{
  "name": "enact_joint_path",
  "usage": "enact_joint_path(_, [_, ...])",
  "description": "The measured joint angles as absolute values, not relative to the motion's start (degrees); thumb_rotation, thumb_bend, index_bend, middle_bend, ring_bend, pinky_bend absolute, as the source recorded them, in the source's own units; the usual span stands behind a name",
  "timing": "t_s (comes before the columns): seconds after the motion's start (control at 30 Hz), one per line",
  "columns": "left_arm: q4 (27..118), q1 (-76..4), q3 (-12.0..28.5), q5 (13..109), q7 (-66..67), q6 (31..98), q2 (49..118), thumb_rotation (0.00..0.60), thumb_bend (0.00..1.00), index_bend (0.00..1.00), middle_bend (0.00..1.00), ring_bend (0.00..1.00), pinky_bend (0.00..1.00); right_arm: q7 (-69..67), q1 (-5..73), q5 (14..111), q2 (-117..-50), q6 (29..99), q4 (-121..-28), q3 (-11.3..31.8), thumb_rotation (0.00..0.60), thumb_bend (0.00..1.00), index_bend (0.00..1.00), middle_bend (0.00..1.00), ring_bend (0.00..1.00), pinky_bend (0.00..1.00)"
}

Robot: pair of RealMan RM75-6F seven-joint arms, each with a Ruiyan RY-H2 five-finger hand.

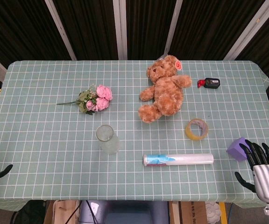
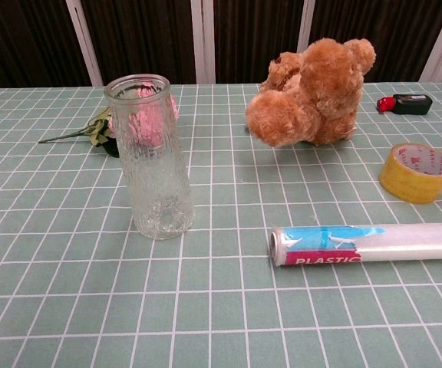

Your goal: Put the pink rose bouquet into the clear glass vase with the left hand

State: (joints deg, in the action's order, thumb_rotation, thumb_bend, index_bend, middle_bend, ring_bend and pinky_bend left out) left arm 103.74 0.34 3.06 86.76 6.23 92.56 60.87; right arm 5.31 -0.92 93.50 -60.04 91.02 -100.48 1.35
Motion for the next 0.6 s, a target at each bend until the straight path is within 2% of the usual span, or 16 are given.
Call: enact_joint_path(0.6, [103.7,0.5,3.0,87.0,6.1,92.6,60.9,0.600,0.20,0.04,0.00,0.00,0.04,4.8,-1.4,93.6,-59.5,91.9,-100.8,1.2,0.600,0.27,0.13,0.10,0.10,0.00])
